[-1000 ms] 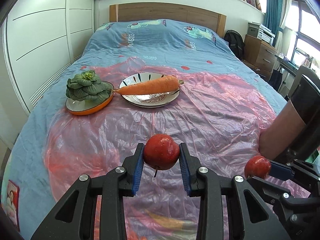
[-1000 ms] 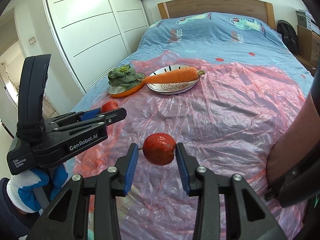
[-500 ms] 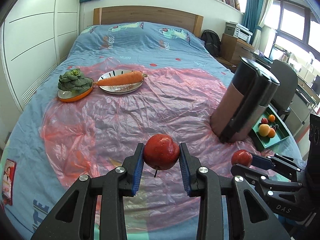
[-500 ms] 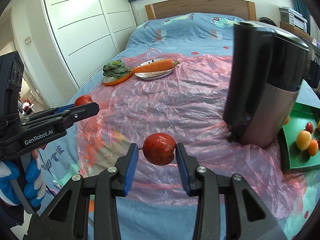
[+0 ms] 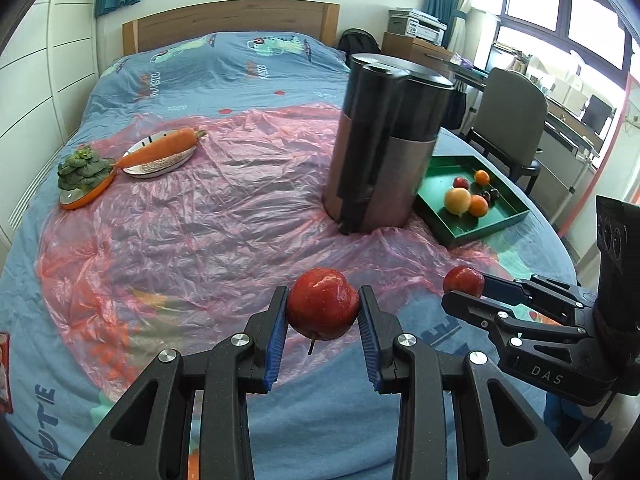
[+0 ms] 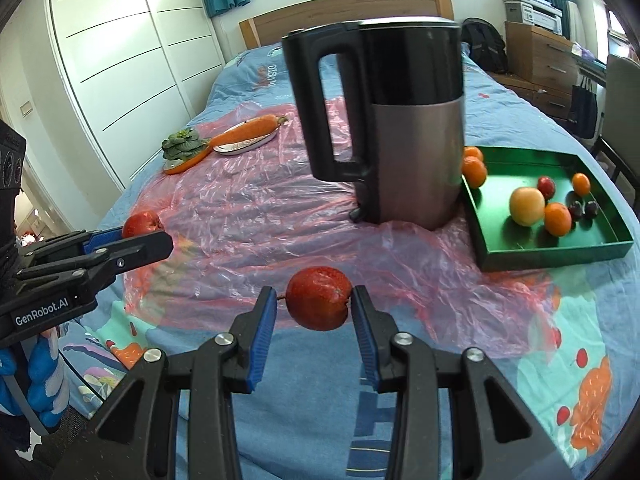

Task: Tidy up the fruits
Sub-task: 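Carry both red apples over the green tray with both tools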

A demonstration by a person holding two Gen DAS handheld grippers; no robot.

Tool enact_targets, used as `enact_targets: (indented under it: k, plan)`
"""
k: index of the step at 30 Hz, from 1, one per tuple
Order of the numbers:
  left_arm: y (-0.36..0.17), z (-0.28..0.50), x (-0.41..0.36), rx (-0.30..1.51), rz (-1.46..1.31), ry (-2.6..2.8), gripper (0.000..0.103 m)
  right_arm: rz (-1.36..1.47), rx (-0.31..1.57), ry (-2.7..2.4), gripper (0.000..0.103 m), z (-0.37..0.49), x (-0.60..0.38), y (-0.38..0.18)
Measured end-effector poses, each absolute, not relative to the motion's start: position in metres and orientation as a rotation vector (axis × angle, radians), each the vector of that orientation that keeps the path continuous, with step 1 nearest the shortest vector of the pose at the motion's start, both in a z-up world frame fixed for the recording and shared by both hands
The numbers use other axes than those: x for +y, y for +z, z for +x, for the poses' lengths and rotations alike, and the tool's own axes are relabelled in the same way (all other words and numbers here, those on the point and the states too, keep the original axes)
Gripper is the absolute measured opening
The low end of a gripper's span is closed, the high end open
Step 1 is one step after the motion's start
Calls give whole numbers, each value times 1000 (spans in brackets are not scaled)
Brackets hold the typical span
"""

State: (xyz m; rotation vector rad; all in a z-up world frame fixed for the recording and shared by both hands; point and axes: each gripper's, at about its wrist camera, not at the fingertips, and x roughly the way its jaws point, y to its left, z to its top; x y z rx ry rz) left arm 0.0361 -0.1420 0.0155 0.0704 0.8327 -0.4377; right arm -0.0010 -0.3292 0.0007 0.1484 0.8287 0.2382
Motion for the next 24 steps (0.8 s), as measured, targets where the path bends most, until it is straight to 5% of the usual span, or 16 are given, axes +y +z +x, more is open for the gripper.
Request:
enact_targets:
  k: [24]
  plan:
    - [8, 124, -406, 836, 292, -721, 29, 303, 746, -129, 66, 70, -572, -31]
